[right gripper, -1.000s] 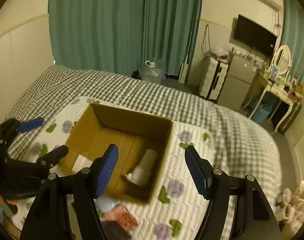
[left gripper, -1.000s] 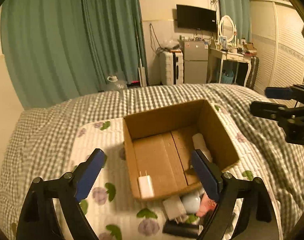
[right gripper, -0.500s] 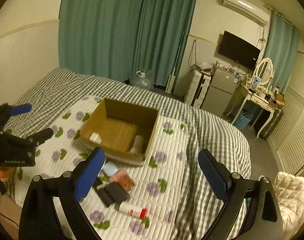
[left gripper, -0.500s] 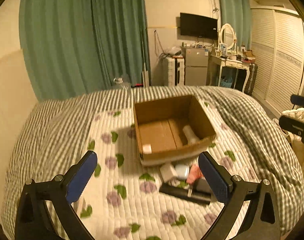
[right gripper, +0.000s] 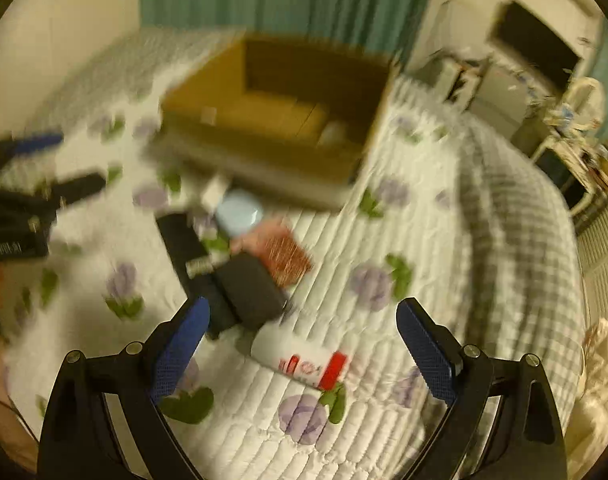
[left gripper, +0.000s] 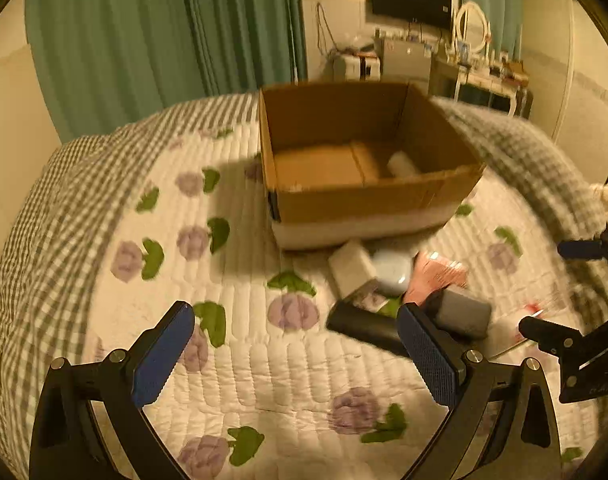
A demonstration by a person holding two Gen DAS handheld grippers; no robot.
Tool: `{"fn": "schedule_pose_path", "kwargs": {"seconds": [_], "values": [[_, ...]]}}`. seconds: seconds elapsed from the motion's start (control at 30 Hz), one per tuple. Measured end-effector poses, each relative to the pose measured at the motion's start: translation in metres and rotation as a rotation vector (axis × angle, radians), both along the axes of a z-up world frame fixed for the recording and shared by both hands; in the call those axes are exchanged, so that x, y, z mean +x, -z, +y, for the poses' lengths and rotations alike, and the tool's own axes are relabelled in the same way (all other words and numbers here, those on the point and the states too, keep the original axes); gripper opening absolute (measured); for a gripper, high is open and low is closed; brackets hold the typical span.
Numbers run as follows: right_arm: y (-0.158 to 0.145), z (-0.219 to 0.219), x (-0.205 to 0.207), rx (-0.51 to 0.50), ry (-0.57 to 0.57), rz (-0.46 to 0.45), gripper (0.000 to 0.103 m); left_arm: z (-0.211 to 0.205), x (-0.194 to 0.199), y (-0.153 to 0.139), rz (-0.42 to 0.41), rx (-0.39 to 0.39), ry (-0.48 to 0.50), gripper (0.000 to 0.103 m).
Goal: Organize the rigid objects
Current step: 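Grasp the white plug charger with the left tool while the right tool grasps the black power bank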
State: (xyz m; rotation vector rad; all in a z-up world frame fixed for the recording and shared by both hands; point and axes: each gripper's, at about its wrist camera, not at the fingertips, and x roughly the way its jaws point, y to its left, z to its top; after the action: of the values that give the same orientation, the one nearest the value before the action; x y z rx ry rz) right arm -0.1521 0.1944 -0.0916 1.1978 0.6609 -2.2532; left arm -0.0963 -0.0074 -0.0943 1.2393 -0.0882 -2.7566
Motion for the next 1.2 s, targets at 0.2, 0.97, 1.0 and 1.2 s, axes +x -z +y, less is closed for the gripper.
{"fn": "schedule_pose_path", "kwargs": {"seconds": [0.2, 0.97, 1.0, 1.2], "values": [[0.045, -0.028, -0.019, 0.039, -0.085, -0.058, 0.086, -0.012, -0.009, 0.033, -0.064, -0.009, -0.018, 0.103], [0.019, -0.018, -0.065, -0.048, 0.042, -0.058, 0.042, 0.015, -0.048, 0.033, -0.081, 0.048, 0.014, 0.102], [0.019, -0.018, -0.066, -0.043, 0.044, -0.057, 0.042, 0.016, -0.055, 0.035, -0.094, 0.062, 0.017, 0.101], [0.027, -0.013, -0.080, -0.033, 0.055, -0.070, 0.042, 0.024, -0.091, 0.052, -0.136, 0.111, 0.037, 0.089]]}}
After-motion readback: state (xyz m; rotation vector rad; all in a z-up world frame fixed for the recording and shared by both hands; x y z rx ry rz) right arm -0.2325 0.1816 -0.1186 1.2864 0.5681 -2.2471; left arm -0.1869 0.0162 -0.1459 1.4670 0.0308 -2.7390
